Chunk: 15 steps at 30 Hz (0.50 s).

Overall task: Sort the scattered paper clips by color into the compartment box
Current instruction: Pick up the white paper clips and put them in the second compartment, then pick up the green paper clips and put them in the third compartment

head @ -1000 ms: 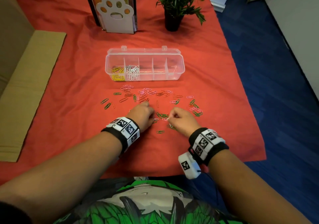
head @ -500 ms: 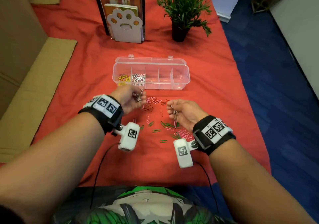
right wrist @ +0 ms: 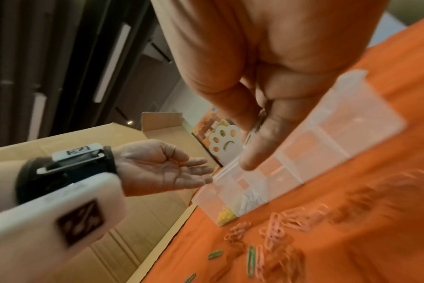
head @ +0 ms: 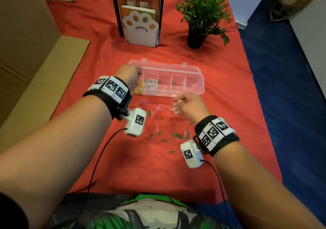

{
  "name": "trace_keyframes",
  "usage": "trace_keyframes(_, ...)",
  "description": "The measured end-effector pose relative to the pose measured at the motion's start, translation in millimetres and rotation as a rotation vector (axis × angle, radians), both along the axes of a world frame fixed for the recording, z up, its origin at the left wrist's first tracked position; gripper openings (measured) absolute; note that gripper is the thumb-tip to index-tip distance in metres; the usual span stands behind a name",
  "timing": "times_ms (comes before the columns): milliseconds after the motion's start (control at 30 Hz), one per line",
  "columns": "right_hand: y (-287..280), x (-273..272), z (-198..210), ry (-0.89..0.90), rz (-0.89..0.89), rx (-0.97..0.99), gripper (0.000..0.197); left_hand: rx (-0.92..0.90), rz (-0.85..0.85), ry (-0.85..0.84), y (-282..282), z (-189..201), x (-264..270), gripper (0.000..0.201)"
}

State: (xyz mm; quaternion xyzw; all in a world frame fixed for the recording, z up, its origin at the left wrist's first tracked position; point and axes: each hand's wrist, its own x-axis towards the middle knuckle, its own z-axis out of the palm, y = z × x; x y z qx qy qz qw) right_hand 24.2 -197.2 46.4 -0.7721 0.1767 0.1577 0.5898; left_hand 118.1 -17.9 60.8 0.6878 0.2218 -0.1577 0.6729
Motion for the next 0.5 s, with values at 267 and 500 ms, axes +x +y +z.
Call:
trace_keyframes(267, 53.1, 63.3, 35.3, -0.234, 0.196, -0.290, 0.030, 0.329, -0.074, -0.147, 39.6, -30.9, -62.4, 0.023)
trace_keyframes(500, 46.9, 50.8, 40.7, -0.178, 0.315, -0.475, 0.039, 0.562, -0.349, -0.139, 58.3, -55.2, -106.0, 0.016)
